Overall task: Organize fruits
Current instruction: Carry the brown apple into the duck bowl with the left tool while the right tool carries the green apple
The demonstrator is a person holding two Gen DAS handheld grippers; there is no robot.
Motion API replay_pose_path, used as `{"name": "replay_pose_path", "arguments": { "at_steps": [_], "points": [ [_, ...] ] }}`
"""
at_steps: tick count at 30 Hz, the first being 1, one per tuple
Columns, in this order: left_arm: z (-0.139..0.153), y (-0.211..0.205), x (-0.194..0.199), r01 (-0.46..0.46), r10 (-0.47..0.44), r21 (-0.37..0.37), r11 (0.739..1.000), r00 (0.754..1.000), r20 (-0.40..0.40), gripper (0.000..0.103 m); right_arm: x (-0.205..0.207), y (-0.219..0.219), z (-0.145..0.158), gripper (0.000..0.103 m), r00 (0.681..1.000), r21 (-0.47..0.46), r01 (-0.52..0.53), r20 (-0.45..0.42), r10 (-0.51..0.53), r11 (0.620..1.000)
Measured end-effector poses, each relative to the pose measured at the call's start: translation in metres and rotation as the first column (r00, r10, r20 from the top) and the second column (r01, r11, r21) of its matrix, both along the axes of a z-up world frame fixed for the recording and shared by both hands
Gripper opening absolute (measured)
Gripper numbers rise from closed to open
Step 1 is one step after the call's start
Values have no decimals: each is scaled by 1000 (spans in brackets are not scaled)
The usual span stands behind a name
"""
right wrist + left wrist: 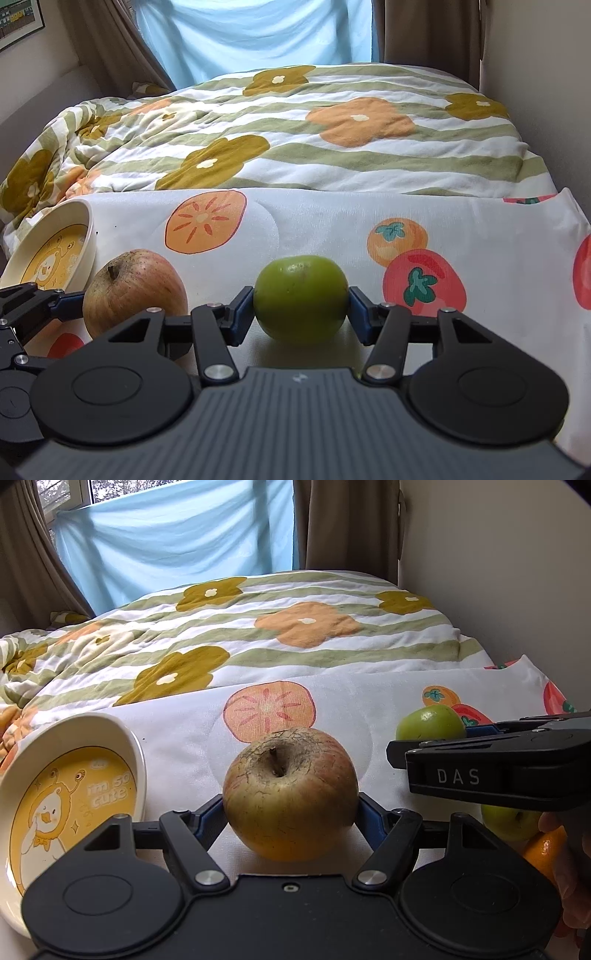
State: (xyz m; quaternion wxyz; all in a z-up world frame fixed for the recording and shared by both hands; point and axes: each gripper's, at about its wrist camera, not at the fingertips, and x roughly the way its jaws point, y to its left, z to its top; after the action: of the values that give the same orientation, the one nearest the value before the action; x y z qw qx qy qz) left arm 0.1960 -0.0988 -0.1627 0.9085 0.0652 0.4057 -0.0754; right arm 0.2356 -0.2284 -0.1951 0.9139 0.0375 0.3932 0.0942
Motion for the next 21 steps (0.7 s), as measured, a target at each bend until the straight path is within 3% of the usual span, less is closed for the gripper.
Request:
{"name": "replay_pose_path", "arguments": {
  "at_steps": [14, 21],
  "points": [
    [51, 9, -27, -48, 48, -6, 999, 994, 102, 77, -19, -2, 47, 68, 997, -18, -2, 79, 3, 1000],
    [88, 29, -50, -133, 133, -10, 991, 980, 147, 77, -36, 8, 80, 68, 994, -15, -38, 101, 39, 999]
  ]
}}
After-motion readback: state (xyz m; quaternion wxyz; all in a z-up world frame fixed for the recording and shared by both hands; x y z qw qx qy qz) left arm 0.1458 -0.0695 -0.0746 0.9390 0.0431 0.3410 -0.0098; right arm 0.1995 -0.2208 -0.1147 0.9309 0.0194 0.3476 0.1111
